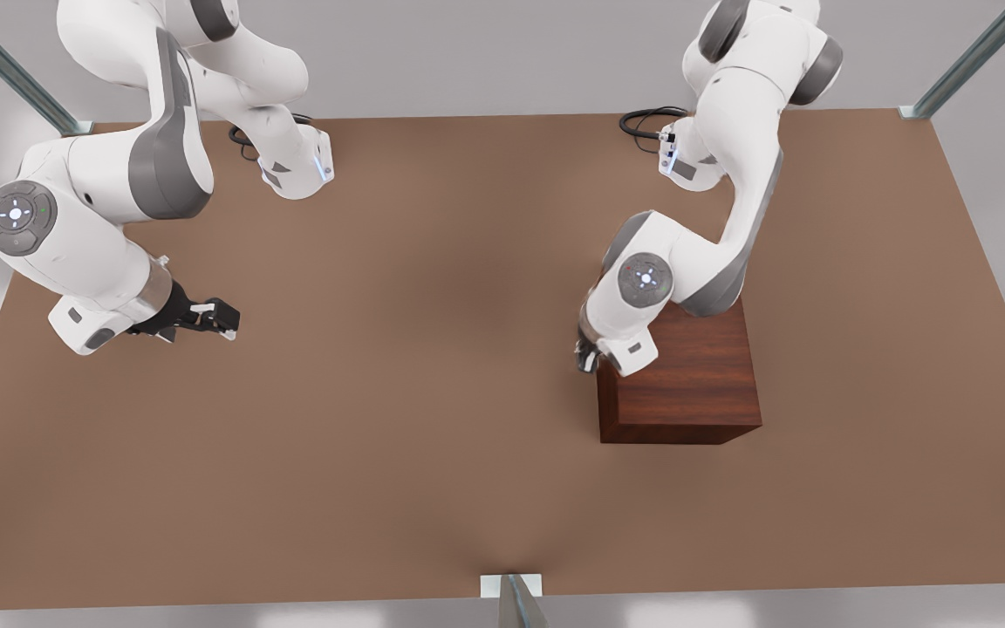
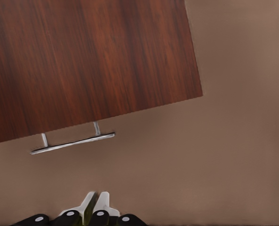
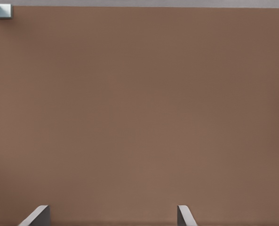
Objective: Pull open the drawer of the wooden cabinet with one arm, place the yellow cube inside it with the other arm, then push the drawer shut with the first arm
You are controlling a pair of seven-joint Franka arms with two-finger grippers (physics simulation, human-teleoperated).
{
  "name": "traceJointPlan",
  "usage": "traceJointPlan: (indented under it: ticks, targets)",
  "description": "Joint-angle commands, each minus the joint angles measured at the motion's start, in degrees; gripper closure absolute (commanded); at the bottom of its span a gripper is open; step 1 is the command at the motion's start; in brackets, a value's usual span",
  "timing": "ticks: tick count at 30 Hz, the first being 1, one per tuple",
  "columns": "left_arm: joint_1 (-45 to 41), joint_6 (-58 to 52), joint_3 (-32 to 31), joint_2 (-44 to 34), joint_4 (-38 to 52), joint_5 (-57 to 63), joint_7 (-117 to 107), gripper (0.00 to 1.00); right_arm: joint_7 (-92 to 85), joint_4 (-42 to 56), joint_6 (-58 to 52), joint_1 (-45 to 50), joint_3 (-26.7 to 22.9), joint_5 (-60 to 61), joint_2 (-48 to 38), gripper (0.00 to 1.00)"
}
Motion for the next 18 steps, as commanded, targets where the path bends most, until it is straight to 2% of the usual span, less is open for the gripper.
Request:
traceJointPlan:
  ticks: [1, 2, 3, 5, 6, 10, 11, 18]
  targets:
    - [5.88, -11.58, 0.12, -0.80, 4.34, -1.36, 37.45, 0.11, -1.36, 0.03, -0.02, 0.00, 0.00, 0.03, -0.10, 0.00]
    - [9.30, -11.94, 0.21, -1.14, 4.78, -0.75, 50.72, 0.00, -1.36, 0.03, -0.02, 0.00, 0.00, 0.03, -0.10, 0.00]
    - [10.63, -12.28, 0.39, -3.43, 4.78, 3.03, 62.41, 0.00, -1.36, 0.03, -0.02, 0.00, 0.00, 0.03, -0.10, 0.00]
    - [17.13, -17.30, 0.13, -6.15, 4.78, 3.21, 85.36, 0.00, -1.36, 0.03, -0.02, 0.00, 0.00, 0.03, -0.01, 0.00]
    - [18.62, -17.82, 0.92, -10.37, 4.25, 2.95, 93.36, 0.00, -1.36, 0.03, -0.02, 0.00, 0.00, 0.03, -0.10, 0.00]
    - [18.01, -20.99, 3.90, -13.72, 3.99, 3.12, 100.58, 0.00, -1.36, 0.03, -0.02, 0.00, 0.00, 0.03, -0.10, 0.00]
    - [15.20, -21.08, 7.06, -13.80, 4.08, 2.77, 100.14, 0.00, -1.36, 0.03, -0.02, 0.00, 0.00, 0.03, -0.01, 0.00]
    - [13.88, -20.81, 7.33, -13.01, 7.24, 3.47, 107.88, 0.00, -1.45, 0.12, -0.02, -0.09, 0.00, 0.03, -0.01, 0.00]
